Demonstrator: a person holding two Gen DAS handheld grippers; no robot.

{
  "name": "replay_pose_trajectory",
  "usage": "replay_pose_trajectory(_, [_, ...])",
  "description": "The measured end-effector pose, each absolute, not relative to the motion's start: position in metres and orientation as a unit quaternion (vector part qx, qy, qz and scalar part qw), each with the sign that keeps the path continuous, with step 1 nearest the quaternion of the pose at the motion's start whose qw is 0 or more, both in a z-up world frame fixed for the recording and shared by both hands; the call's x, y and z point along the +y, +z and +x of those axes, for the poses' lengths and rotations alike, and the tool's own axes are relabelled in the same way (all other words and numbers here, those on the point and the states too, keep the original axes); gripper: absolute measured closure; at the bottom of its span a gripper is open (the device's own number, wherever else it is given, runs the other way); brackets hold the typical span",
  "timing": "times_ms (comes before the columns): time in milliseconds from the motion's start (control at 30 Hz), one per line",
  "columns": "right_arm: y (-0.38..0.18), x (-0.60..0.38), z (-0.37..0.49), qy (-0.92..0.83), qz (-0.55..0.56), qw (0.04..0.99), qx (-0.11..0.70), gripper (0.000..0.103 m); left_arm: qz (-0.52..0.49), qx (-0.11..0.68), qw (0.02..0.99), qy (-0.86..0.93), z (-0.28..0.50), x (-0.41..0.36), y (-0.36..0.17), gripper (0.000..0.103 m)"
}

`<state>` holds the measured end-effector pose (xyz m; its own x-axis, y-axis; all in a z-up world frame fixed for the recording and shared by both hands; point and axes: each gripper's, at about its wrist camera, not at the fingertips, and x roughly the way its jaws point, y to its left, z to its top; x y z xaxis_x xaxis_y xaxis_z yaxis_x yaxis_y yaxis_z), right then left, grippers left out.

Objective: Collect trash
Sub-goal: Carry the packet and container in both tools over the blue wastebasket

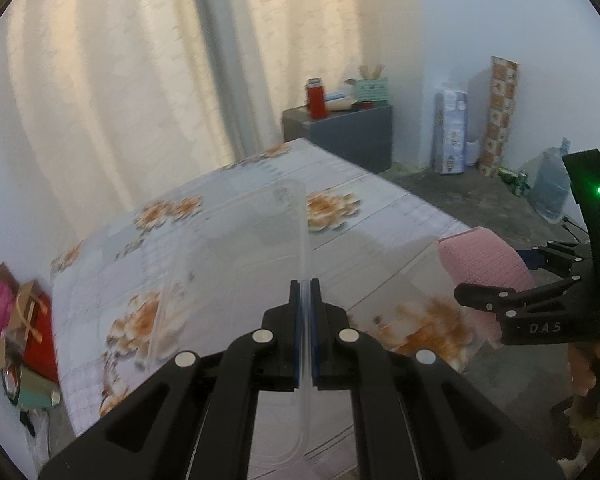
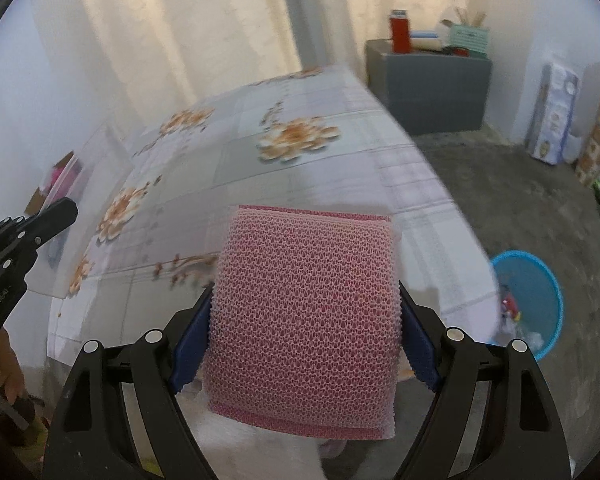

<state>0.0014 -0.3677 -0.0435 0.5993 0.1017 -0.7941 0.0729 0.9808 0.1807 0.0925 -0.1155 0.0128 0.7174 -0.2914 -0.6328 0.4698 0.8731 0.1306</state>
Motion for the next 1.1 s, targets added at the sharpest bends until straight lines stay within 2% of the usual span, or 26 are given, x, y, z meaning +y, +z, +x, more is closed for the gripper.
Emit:
replay_pose_trajectory(567, [-0.034, -0.515, -0.069, -0.136, 0.165, 0.884, 0.416, 0.025, 0.184, 0.283, 0.866, -0.369, 0.095, -0.279, 0.031, 0.100])
replay_pose_trajectory(1100, [-0.065, -0.597, -0.096, -0.211, 0.216, 0.854, 0.424, 0.025, 0.198, 0.356, 0.782, -0.472, 0.107, -0.425, -0.017, 0.100])
